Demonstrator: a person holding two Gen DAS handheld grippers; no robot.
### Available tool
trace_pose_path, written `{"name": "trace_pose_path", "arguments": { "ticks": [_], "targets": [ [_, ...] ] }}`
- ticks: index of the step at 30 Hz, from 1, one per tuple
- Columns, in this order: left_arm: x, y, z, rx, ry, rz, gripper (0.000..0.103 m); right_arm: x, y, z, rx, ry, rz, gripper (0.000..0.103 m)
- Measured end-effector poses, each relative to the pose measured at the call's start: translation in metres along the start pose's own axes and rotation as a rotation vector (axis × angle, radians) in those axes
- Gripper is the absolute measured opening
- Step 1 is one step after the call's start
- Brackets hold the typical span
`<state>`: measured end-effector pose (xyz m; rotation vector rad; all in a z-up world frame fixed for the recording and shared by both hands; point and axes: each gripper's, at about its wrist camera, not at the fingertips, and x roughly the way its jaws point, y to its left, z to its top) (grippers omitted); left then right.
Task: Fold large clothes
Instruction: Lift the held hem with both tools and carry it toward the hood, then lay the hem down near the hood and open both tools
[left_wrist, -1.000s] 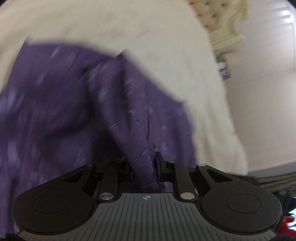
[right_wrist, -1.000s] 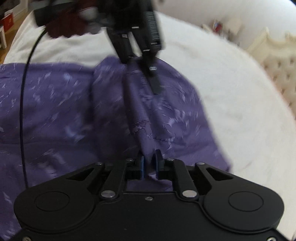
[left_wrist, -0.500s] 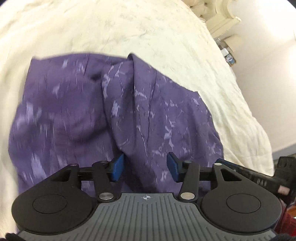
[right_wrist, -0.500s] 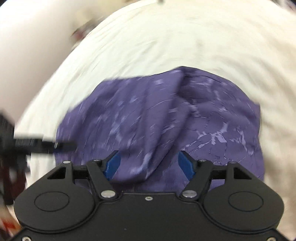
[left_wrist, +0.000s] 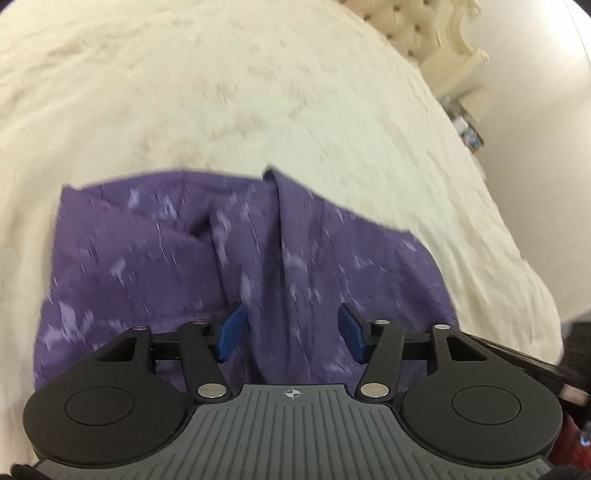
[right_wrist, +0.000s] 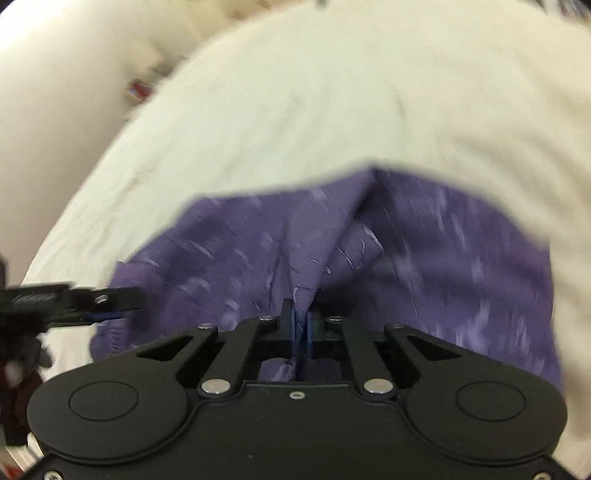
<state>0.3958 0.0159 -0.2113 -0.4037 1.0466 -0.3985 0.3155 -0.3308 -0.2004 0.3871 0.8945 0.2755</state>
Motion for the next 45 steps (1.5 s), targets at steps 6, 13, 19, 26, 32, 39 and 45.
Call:
{"name": "trace_pose_path", "arguments": {
  "ticks": [6,13,19,26,32,39,45],
  "targets": [
    [0.030,0.001,0.007,0.050,0.051,0.142,0.059,0.019,-0.038,-0.002,0.070,0.053,-0.157,0.039],
    [0.031,-0.004,0.000,0.128,0.050,0.204,0.059,0.017,-0.046,-0.005,0.076,0.052,-0.183,0.061],
    [-0.011,-0.040,-0.017,0.205,-0.041,0.154,0.059,-0.015,-0.030,-0.021,0.074,-0.013,-0.143,0.064],
    [0.027,-0.060,-0.055,0.387,0.088,0.261,0.060,-0.002,-0.003,-0.056,0.004,0.074,-0.196,0.066],
    [0.019,-0.042,-0.052,0.270,0.083,0.270,0.061,-0.010,0.009,-0.065,-0.038,0.077,-0.239,0.076],
    [-0.046,-0.046,-0.068,0.265,0.024,0.169,0.098,-0.054,0.023,-0.075,0.017,0.010,-0.203,0.089],
    [-0.090,-0.039,-0.101,0.252,0.004,0.186,0.103,-0.086,0.044,-0.106,0.020,-0.001,-0.213,0.100]
  ]
}}
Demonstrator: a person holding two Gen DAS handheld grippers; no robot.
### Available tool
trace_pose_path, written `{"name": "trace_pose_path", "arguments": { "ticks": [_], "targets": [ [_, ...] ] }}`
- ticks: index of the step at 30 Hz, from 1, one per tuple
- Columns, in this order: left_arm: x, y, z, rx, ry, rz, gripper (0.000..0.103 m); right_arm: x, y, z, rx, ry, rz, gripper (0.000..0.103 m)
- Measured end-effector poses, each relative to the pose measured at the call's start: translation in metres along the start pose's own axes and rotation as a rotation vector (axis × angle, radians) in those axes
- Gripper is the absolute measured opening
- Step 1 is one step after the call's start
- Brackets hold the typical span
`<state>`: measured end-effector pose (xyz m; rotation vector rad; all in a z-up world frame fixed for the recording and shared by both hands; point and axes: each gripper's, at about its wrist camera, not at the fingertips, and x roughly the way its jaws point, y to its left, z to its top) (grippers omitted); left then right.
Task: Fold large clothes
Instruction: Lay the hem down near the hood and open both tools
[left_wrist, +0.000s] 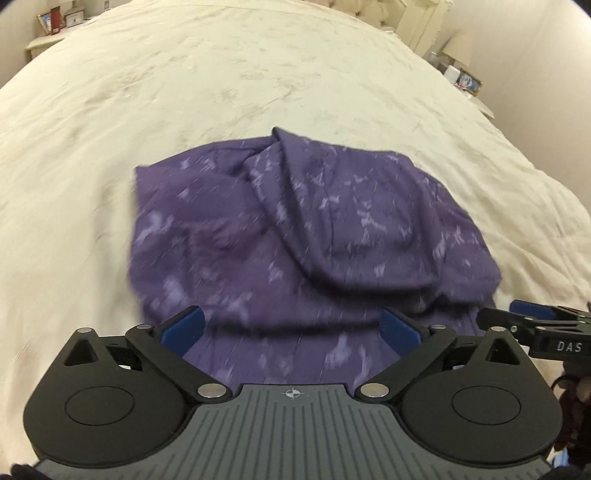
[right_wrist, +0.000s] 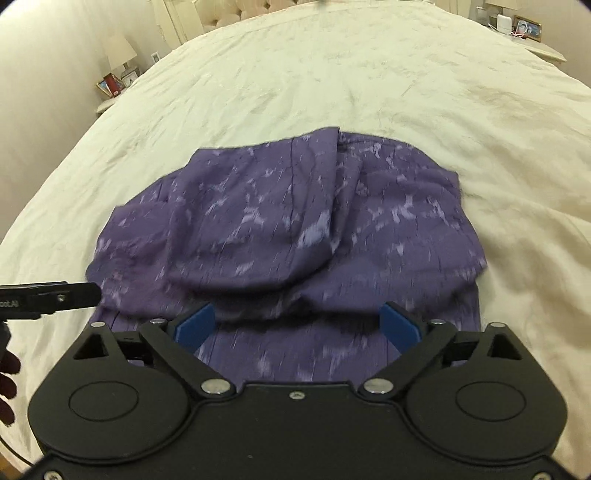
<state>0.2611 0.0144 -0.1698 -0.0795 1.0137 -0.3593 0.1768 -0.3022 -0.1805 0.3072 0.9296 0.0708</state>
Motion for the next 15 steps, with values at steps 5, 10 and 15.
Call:
{"name": "trace_pose_path", "arguments": {
  "ticks": [5,10,15],
  "targets": [
    [-0.023,0.018,-0.027,-0.001,0.041,0.008,0.103,-0.017,0.015,-0.030,0.022,0.022,-0.018,0.102],
    [-0.042,0.045,-0.048,-0.011,0.056,0.013,0.103,-0.026,0.026,-0.059,0.067,0.044,-0.040,0.102],
    [-0.057,0.067,-0.063,-0.010,0.060,0.023,0.103,-0.033,0.037,-0.078,0.108,0.043,-0.074,0.102]
  ]
}}
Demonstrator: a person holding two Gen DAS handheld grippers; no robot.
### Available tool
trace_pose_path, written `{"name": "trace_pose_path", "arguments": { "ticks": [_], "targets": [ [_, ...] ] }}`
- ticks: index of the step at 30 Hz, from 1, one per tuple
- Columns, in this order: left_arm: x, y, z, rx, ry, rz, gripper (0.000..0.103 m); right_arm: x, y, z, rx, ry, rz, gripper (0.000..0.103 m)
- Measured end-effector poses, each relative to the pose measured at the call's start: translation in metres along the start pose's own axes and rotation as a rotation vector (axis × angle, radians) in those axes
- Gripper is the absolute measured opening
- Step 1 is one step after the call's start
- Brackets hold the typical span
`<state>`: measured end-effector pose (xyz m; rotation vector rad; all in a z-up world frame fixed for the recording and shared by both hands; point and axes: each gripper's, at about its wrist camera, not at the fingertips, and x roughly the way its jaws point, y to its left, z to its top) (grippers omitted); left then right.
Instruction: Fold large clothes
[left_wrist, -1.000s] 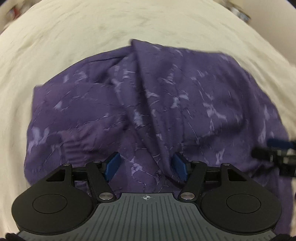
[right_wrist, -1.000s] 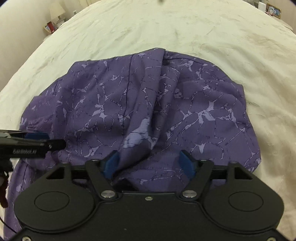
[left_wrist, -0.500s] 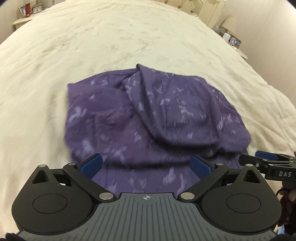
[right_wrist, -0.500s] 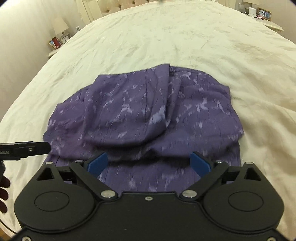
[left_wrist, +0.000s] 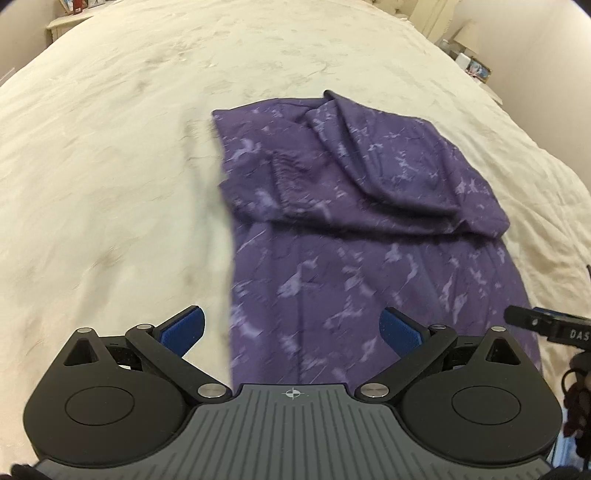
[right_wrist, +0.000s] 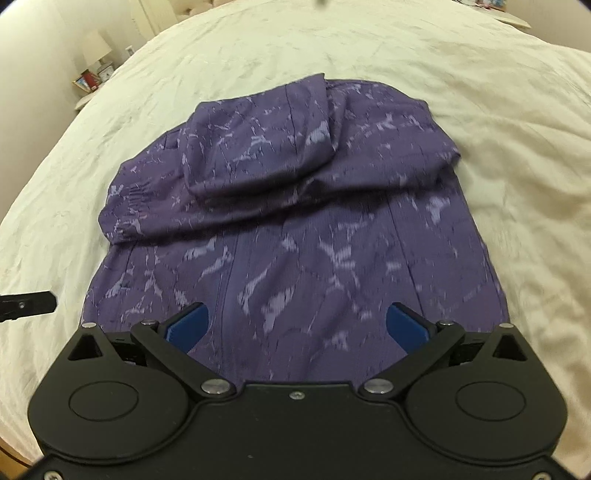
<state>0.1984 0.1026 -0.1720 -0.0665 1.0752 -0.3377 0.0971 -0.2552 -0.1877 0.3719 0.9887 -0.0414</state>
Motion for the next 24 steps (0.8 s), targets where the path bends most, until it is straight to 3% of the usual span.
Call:
{"name": "trace_pose_path", "arguments": {
  "ticks": [7,14,24],
  "targets": [
    [-0.017,0.013,-0.030,-0.015,0.011,0.004,0.103,-0.012,0.013,-0.019,-0.032,-0.006,-0.006,0.102],
    [-0.035,0.006,-0.061,-0.070,-0.030,0.021,0.103,-0.030,0.012,-0.036,-0.096,-0.017,0.020,0.102],
    [-0.064,-0.022,-0.116,-0.113,-0.105,0.095,0.103,-0.081,-0.026,-0.087,-0.103,-0.060,0.067,0.102]
  ]
}}
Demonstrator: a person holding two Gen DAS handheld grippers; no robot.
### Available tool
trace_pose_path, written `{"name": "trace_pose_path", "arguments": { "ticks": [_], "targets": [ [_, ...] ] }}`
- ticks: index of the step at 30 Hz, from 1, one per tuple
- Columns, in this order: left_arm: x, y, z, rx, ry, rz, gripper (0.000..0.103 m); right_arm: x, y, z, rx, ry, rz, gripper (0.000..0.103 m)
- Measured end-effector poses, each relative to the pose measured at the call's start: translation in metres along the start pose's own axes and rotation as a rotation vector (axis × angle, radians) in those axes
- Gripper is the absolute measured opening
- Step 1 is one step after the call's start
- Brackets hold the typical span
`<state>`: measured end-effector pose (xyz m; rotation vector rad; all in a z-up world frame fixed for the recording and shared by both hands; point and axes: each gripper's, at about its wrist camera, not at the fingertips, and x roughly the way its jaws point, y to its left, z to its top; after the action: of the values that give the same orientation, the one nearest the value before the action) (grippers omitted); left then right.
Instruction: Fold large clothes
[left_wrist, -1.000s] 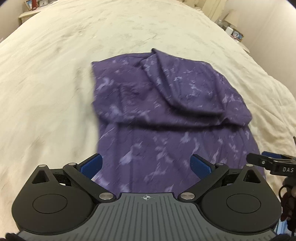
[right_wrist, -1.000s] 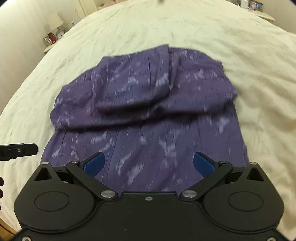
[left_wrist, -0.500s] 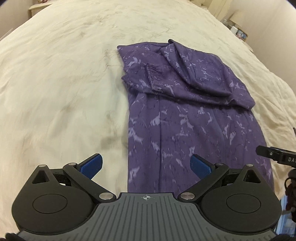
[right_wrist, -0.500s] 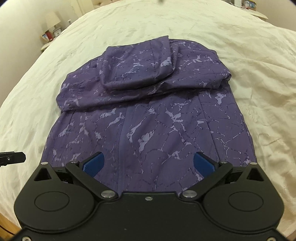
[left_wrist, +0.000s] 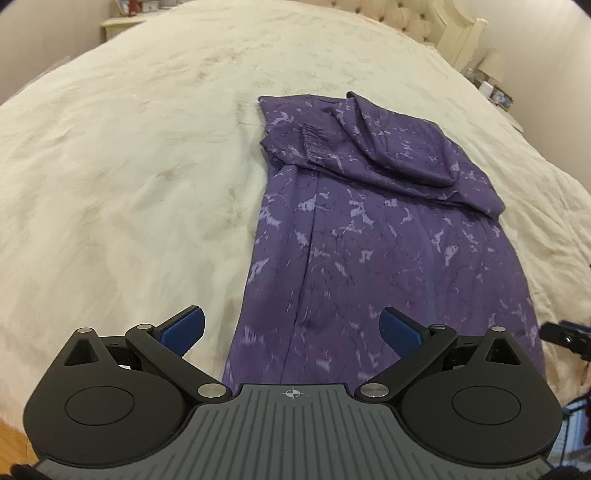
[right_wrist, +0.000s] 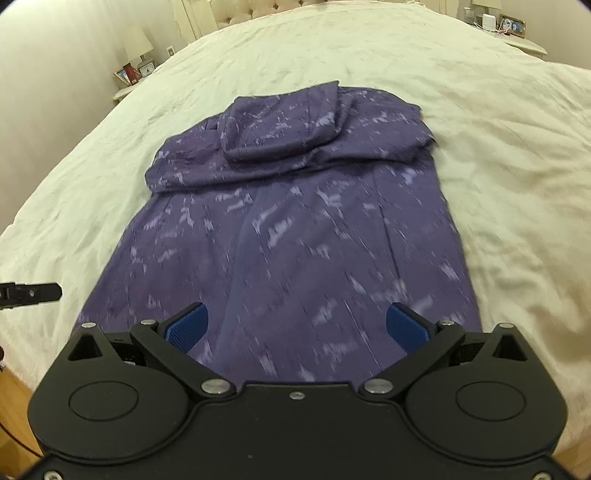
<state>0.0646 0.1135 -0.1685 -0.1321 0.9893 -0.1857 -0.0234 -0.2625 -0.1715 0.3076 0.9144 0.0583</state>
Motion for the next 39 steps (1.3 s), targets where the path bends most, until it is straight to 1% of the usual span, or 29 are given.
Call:
{"name": "trace_pose_path", "arguments": {
  "ticks": [6,9,13,20,24,27,30,33,36,39],
  "targets": [
    [-0.003,0.003,-0.037,-0.085,0.028,0.023,0.103,-0.013,-0.021,-0.027,-0.010,0.021,0.006,0.102],
    [0.000,0.005,-0.052,-0.105,0.052,0.033,0.103,-0.017,-0.030,-0.038,-0.009,0.033,0.008,0.102],
    [0.005,0.004,-0.062,-0.113,0.069,0.040,0.103,-0.020,-0.041,-0.044,-0.008,0.040,0.016,0.102],
    [0.018,0.000,-0.054,-0.059,0.059,0.040,0.103,-0.009,-0.061,-0.042,0.001,0.066,-0.006,0.102],
    [0.034,0.003,-0.045,-0.012,0.077,0.029,0.103,0.003,-0.079,-0.033,0.017,0.076,-0.044,0.102],
    [0.048,0.005,-0.040,0.020,0.100,0.013,0.103,0.015,-0.093,-0.028,0.052,0.100,-0.068,0.102],
    [0.064,0.006,-0.036,0.049,0.134,-0.001,0.103,0.031,-0.105,-0.025,0.087,0.140,-0.057,0.102],
    [0.079,0.008,-0.034,0.076,0.172,-0.002,0.103,0.049,-0.108,-0.025,0.085,0.195,-0.037,0.102],
    [0.089,0.010,-0.032,0.076,0.201,-0.021,0.103,0.064,-0.109,-0.029,0.089,0.233,-0.014,0.102],
    [0.096,0.012,-0.032,0.083,0.227,-0.038,0.103,0.074,-0.112,-0.031,0.110,0.251,0.003,0.103]
  ]
}}
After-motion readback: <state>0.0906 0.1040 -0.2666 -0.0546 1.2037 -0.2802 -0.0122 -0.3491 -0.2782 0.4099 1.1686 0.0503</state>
